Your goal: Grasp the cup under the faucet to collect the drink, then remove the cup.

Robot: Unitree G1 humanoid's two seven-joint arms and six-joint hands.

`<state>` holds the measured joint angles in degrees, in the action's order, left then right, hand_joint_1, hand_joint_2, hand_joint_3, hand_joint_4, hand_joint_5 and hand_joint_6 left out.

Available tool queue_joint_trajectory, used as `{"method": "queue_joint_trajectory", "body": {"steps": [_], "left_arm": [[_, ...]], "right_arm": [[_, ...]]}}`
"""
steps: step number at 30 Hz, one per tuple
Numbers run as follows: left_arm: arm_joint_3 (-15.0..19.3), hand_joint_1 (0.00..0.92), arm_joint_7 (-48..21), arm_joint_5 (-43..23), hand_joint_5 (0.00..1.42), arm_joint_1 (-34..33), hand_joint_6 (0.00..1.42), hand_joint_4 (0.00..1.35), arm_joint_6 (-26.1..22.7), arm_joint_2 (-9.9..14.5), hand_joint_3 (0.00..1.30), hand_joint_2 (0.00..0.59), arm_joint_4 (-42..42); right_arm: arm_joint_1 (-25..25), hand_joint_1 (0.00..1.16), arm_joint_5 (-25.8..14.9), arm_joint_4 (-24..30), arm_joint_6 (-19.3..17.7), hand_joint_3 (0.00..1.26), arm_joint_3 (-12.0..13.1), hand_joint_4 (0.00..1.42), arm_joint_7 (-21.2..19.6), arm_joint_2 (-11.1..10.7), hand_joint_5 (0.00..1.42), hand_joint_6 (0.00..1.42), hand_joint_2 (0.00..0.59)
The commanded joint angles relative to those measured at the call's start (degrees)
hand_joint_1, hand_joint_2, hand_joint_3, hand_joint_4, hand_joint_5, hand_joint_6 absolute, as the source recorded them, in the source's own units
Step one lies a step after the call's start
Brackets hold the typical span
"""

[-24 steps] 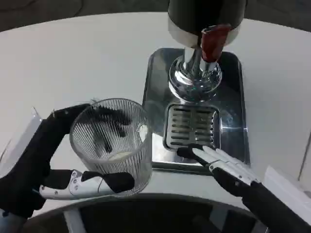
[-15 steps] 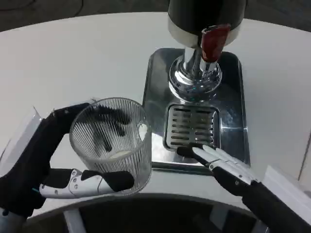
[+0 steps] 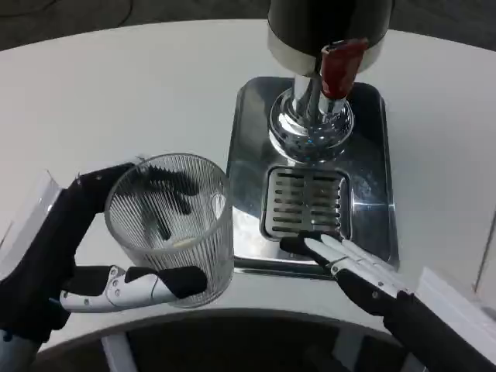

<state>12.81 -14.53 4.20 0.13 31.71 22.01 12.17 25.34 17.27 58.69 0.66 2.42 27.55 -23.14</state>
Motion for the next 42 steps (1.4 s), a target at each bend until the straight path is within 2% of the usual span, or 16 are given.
{"method": "queue_joint_trajectory", "body": {"steps": [1,8,19,25,42], "left_arm": [[1.5,0.726,1.8,0.2,0.98,-0.4,1.06,0.82,2.5,0.4,0.74,0.0,-1.4],[3.2,0.71,3.6,2.9,0.99,-2.1,1.06,0.82,5.7,1.8,0.74,0.0,-5.9],[2.6,0.686,6.9,6.3,1.0,-8.4,1.06,0.82,7.8,3.0,0.74,0.0,-13.8],[0.8,0.682,8.9,8.7,1.0,-11.9,1.06,0.82,7.7,2.6,0.74,0.0,-17.4],[-7.1,0.651,18.0,16.2,1.02,-24.7,1.06,0.82,8.9,1.3,0.74,0.0,-35.2]], "right_arm": [[0.4,0.63,0.4,0.5,0.4,0.09,-0.5,0.03,-0.4,0.1,0.0,0.0,0.51],[0.5,0.63,0.8,0.4,0.5,0.09,-1.4,0.04,-0.5,0.3,0.0,0.0,0.51],[0.7,0.63,0.8,0.5,1.0,0.09,-1.1,0.04,-0.8,0.4,0.0,0.0,0.51],[0.8,0.63,0.6,0.5,1.0,0.1,-0.7,0.04,-0.9,0.5,0.0,0.0,0.51],[2.3,0.63,-0.1,1.1,0.8,0.1,0.6,0.04,-1.4,0.9,0.0,0.0,0.51]]}}
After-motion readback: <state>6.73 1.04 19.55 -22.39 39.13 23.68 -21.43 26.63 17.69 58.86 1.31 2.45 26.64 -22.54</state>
